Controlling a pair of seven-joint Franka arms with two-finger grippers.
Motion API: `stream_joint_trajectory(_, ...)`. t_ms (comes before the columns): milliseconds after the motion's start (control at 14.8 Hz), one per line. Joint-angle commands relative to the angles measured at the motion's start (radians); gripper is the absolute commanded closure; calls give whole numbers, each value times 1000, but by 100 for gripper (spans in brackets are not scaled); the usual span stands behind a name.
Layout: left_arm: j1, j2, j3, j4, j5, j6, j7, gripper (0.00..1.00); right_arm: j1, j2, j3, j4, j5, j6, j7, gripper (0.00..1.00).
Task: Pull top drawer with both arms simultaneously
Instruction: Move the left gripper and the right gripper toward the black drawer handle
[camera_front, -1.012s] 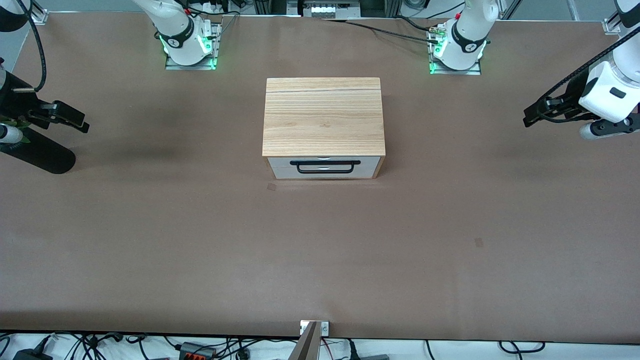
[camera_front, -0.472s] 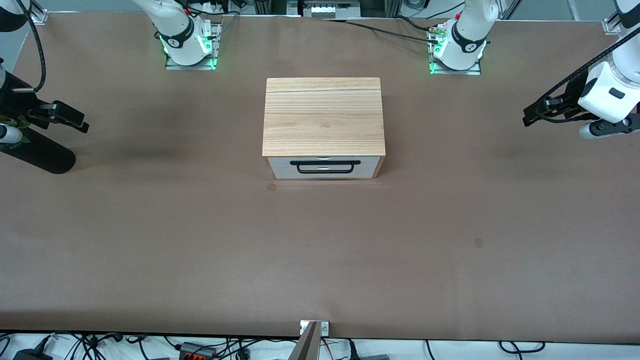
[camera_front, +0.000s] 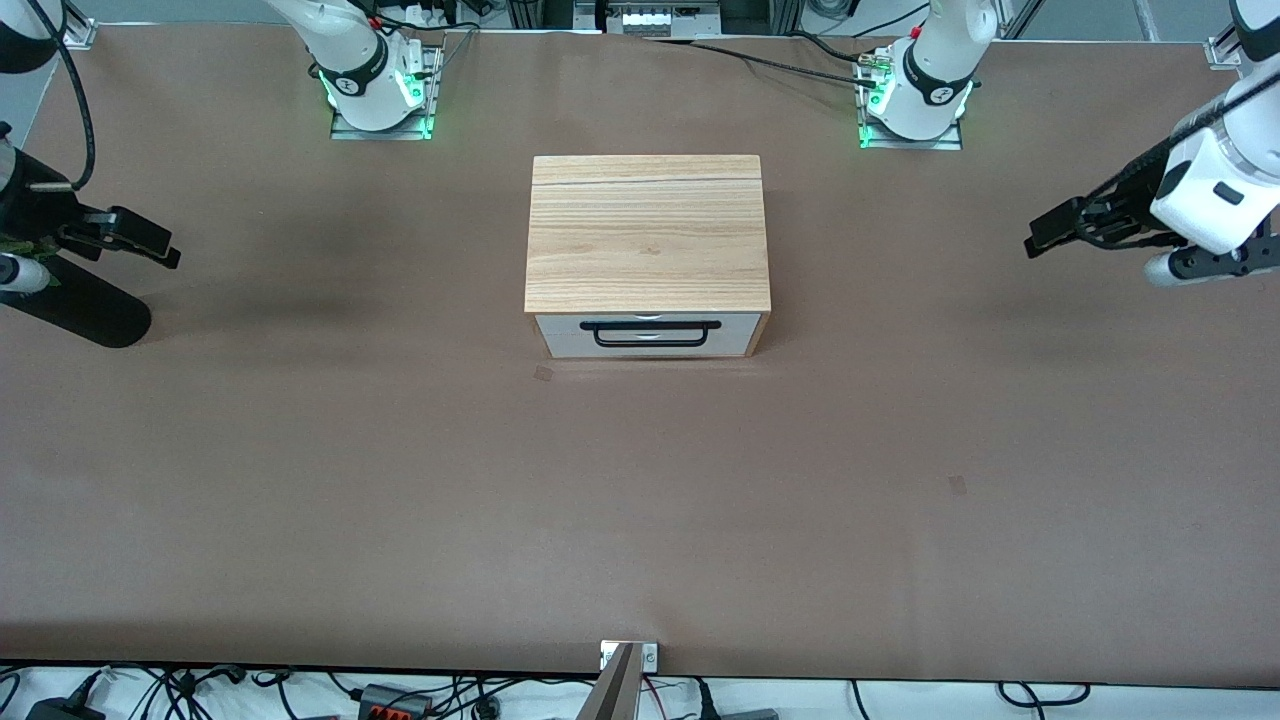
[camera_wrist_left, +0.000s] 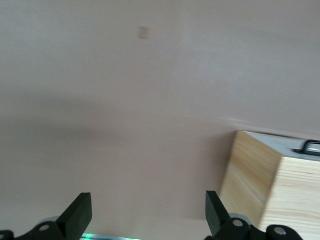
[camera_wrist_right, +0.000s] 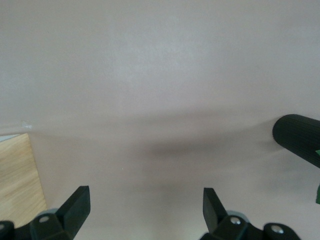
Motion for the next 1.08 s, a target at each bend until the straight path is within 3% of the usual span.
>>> stream_joint_trajectory(0, -5, 119, -3, 87, -73, -14, -3, 0, 0, 47, 9, 21, 1, -25, 3, 0)
stream_joint_trajectory(337, -11, 269, -3, 87, -421, 108, 39, 0, 30, 176, 17, 59, -4, -12, 32, 0)
stream_joint_trajectory(540, -22, 374, -18, 89, -556, 145, 224, 0, 36, 230, 21, 73, 9, 45, 5, 0)
stream_joint_trajectory(675, -22, 450, -18, 87, -724, 188, 345, 0, 35, 254, 24, 72, 144, 92, -66, 0)
stream_joint_trajectory(877, -26, 570, -20, 86, -934, 190, 577, 0, 20, 328, 17, 72, 509, 100, -233, 0)
stream_joint_trajectory(1012, -49, 627, -21, 86, -1008, 188, 736, 0, 30, 392, 24, 70, 649, 100, -316, 0)
